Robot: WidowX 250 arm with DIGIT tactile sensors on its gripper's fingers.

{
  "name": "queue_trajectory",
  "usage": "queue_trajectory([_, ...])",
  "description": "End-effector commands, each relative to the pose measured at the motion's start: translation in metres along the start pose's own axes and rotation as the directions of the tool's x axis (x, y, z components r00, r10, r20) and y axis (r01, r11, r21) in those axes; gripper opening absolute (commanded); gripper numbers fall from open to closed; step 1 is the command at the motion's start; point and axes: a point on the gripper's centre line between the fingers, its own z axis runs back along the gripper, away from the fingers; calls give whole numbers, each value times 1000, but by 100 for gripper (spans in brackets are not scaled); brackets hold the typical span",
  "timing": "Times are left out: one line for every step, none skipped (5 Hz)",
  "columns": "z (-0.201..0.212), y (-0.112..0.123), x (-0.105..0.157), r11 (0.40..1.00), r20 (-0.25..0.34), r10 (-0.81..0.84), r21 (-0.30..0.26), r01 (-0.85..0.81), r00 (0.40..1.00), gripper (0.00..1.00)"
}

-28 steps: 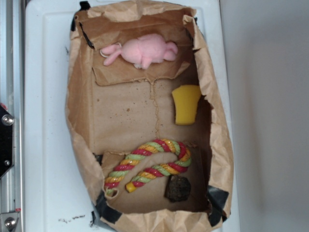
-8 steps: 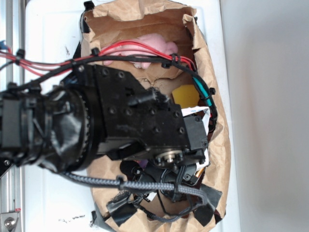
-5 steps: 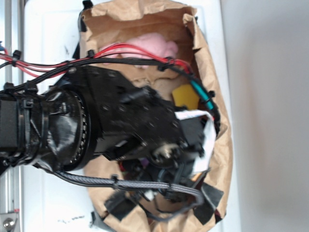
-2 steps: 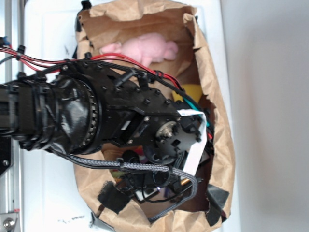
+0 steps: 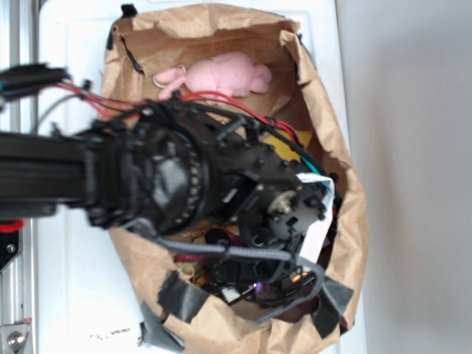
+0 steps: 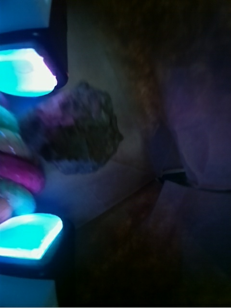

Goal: Grab the rock.

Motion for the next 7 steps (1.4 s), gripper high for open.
queue_trajectory([-8,-15,15,998,17,-59,-21,60,998,0])
queue_trajectory([-2,-18,14,999,27,-47,-19,48,999,0])
queue_trajectory([4,-20,13,999,28,-25,-21,26,999,0])
queue_trajectory([22,-24,11,998,28,51,-30,-50,998,0])
queue_trajectory([38,-25,7,997,42,76,-28,-75,996,0])
queue_trajectory([41,-21,4,996,36,85,-19,-84,996,0])
queue_trajectory([43,-15,-5,991,14,136,2,-136,991,0])
